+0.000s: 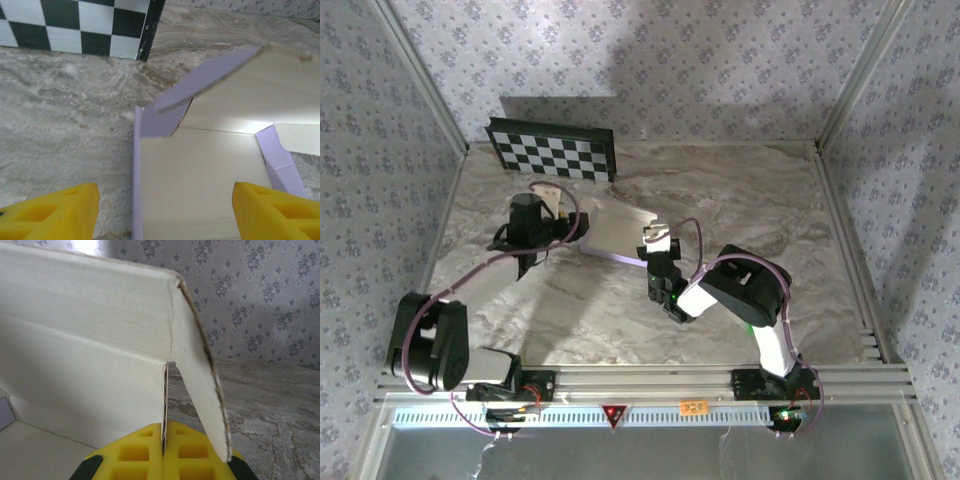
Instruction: Fold the paper box
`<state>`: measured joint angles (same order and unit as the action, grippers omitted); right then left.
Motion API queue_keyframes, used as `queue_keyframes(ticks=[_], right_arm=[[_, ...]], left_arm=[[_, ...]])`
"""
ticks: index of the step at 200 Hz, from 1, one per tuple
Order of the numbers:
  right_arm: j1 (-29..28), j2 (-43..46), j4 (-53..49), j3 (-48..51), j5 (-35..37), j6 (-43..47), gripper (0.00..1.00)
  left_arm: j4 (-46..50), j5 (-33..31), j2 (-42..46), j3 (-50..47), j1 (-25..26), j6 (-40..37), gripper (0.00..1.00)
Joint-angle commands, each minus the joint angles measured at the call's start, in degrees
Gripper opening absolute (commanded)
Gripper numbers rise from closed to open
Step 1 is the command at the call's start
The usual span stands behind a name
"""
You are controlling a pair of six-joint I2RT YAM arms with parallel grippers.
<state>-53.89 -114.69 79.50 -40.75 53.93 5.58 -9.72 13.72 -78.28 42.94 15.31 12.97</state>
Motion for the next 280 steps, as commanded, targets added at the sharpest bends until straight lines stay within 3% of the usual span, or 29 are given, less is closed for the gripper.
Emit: queue_keyframes(ticks=[1, 17, 50, 109, 173, 196, 240, 280], right_arm=[[0.19, 0.16, -5.66, 1.03, -1.20, -1.11, 0.02], [0.19, 0.35, -6.03, 1.00, -1.44, -1.36, 0.02], [0.19, 0.66, -6.76, 0.55, -1.50, -1.26, 0.02], [0.32, 0.53, -8.03, -0.35, -1.56, -1.08, 0.02], [0.29, 0.70, -9.41, -0.83, -1.96, -1.44, 0.02], [0.32, 0.43, -9.61, -1.02, -2.05, -1.88, 0.04], [-0.75, 2.36, -10.44, 0.79, -1.90, -2.08, 0.14], [-3.45, 7.79, -15.93, 3.84, -2.80, -4.13, 0.32]], left_arm=[[-2.86, 4.15, -2.65, 4.17, -0.45, -2.07, 0.70], [-3.57, 5.97, -5.11, 6.39, -0.46, -2.16, 0.65], [-2.23, 7.94, -8.58, 9.62, -0.41, -2.24, 0.36], [-4.42, 7.64, -8.86, 5.79, -0.38, -1.31, 0.16], [-8.18, 9.56, -8.11, 2.28, -0.22, 2.40, 0.08], [-3.38, 7.44, -7.46, 5.42, 1.57, 0.35, 0.08], [-3.21, 2.15, -7.19, 0.84, 2.20, -2.78, 0.08], [-6.25, 0.13, -5.72, -4.14, 2.39, -1.99, 0.08]])
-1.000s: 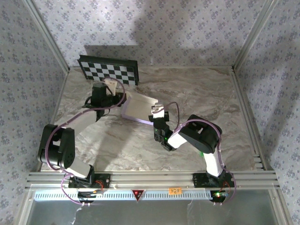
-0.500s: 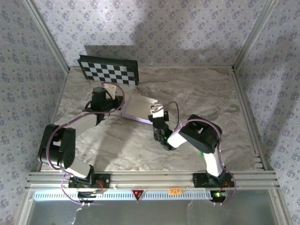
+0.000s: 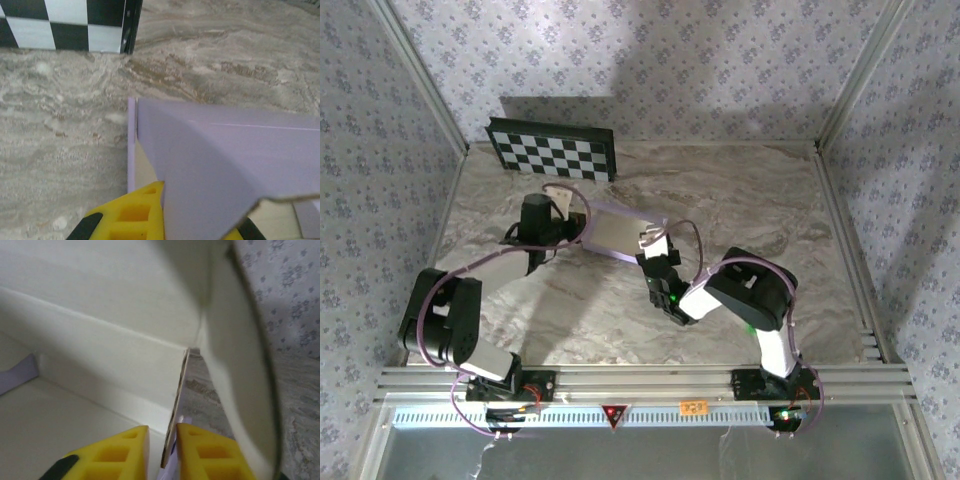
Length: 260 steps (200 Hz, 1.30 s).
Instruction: Fold the paper box
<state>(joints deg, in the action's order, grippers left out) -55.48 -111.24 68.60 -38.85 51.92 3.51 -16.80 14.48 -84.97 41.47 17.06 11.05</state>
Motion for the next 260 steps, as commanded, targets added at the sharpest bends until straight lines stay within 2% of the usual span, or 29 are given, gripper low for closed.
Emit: queue_keyframes(ticks=[1, 29, 62, 88, 110, 130, 158, 194, 228, 260], right_arm=[[-1.92, 4.53, -5.21, 2.02, -0.78, -2.16, 0.33], [-4.46, 9.50, -11.13, 4.82, 0.10, -5.05, 0.47], [-7.88, 18.06, -24.27, 7.21, -0.26, -12.25, 0.52], [-9.71, 26.43, -43.44, 6.45, -5.04, -21.76, 0.55], [-10.49, 32.58, -51.51, 6.03, -8.64, -23.19, 0.55], [-10.66, 38.07, -61.09, 4.09, -12.04, -26.89, 0.56], [-9.75, 43.11, -69.77, -0.12, -16.29, -28.75, 0.56], [-8.49, 45.46, -78.66, -7.57, -18.94, -31.00, 0.57], [-4.55, 41.93, -88.40, -17.14, -23.40, -34.48, 0.57], [-0.17, 35.84, -96.02, -25.58, -27.64, -36.21, 0.58]], left_arm=[[0.77, -0.61, 0.96, -2.74, 0.63, -0.02, 0.08], [-0.83, -1.57, 1.38, -4.45, 1.38, 0.94, 0.08], [-1.63, -2.88, 1.48, -5.85, 2.66, 1.52, 0.08], [-1.62, -3.67, 2.05, -6.83, 3.31, 1.78, 0.08], [-1.15, -3.78, 2.78, -7.38, 3.55, 1.78, 0.09], [-0.04, -3.64, 4.59, -7.80, 3.75, 2.04, 0.14], [3.88, -2.99, 10.04, -8.49, 3.94, 2.22, 0.29], [11.81, -2.86, 19.75, -9.42, 3.94, 1.89, 0.33], [19.50, -4.66, 28.36, -7.18, 3.78, 1.78, 0.38], [25.89, -5.72, 28.17, 0.63, 3.27, 0.79, 0.44]])
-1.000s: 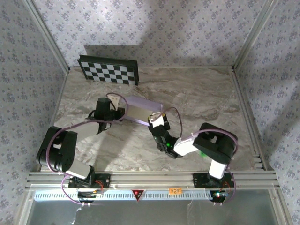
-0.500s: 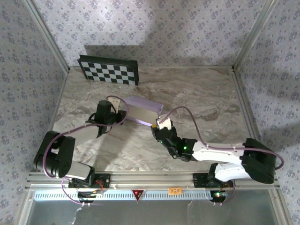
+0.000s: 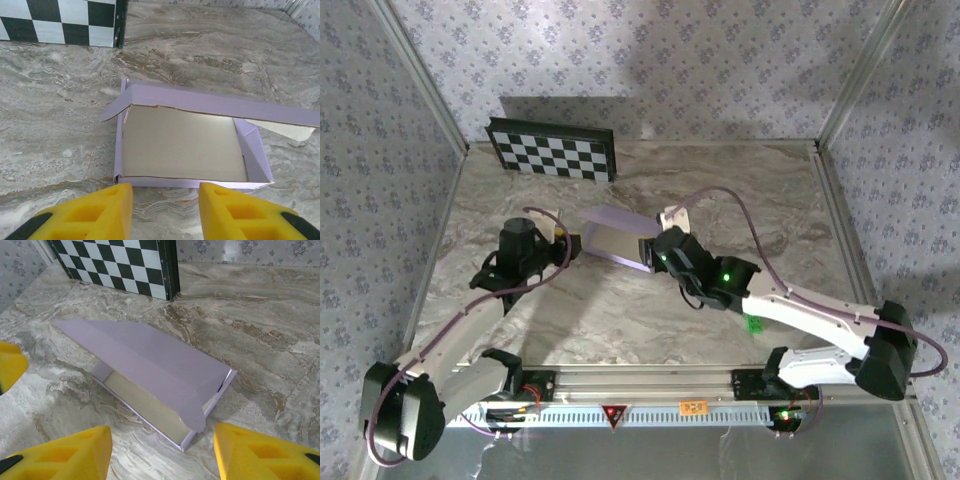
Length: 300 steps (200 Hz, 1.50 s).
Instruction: Fold the paper box
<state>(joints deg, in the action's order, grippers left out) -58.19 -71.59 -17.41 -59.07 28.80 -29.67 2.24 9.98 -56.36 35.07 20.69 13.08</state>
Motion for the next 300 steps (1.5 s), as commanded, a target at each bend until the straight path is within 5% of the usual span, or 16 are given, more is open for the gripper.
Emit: queue_keyframes(ticks=[1, 62, 125, 202, 300], right_arm=[[2.68, -3.99, -10.23, -5.58, -4.57, -3.07, 0.58], [11.40, -13.54, -15.11, -15.21, -13.20, -3.12, 0.62], [17.19, -20.26, -16.17, -17.94, -20.34, -1.97, 0.66], [21.81, -23.50, -16.69, -17.22, -26.96, -0.57, 0.68], [25.19, -25.69, -16.59, -13.84, -33.20, 1.52, 0.68]], left_arm=[[7.05, -1.25, -0.56, 7.29, -0.37, -1.32, 0.44], [20.70, 3.99, -20.67, 31.42, -3.40, -4.46, 0.64], [33.94, 8.48, -40.80, 47.82, -6.00, -6.88, 0.70], [34.23, 15.52, -43.23, 42.00, -6.46, -3.13, 0.68], [29.87, 15.62, -38.16, 28.42, -5.20, 1.20, 0.67]])
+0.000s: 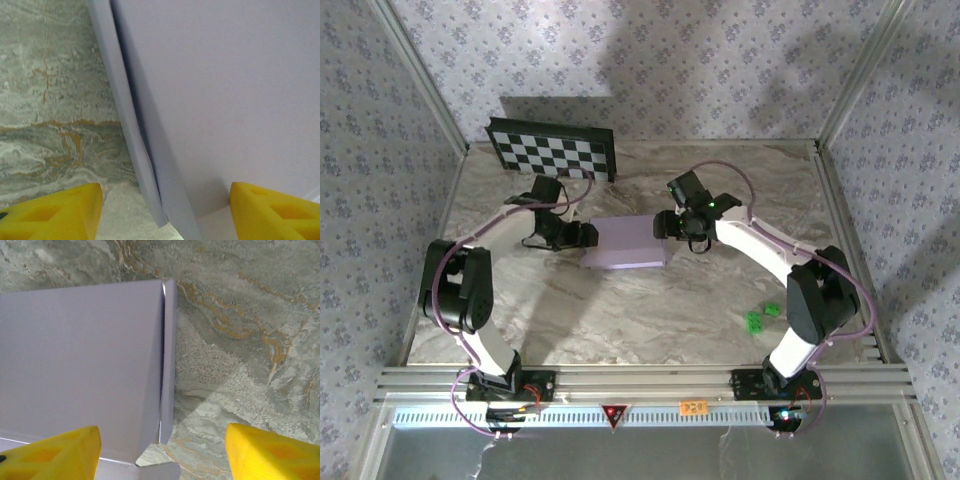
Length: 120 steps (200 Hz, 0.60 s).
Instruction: Fold the paper box
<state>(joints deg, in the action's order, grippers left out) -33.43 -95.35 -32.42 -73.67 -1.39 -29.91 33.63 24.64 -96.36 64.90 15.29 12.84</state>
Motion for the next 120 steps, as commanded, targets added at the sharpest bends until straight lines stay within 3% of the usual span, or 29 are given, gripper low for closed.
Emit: queue_keyframes(ticks=[1, 69, 120], right_arm=[[0.45, -1.94, -1.58, 0.78, -3.06, 1.82, 0.68], [1.34, -5.46, 0.16, 0.98, -7.55, 4.59, 0.65], [2.17, -8.15, 1.35, 1.08, -10.44, 4.95, 0.64]], left_arm=[[-1.57, 0.94, 1.85, -1.52, 0.28, 1.46, 0.67], [-4.83, 0.70, -0.49, -3.73, 0.53, 2.27, 0.52], [-5.85, 0.32, -2.80, -4.24, 0.53, 2.19, 0.47]])
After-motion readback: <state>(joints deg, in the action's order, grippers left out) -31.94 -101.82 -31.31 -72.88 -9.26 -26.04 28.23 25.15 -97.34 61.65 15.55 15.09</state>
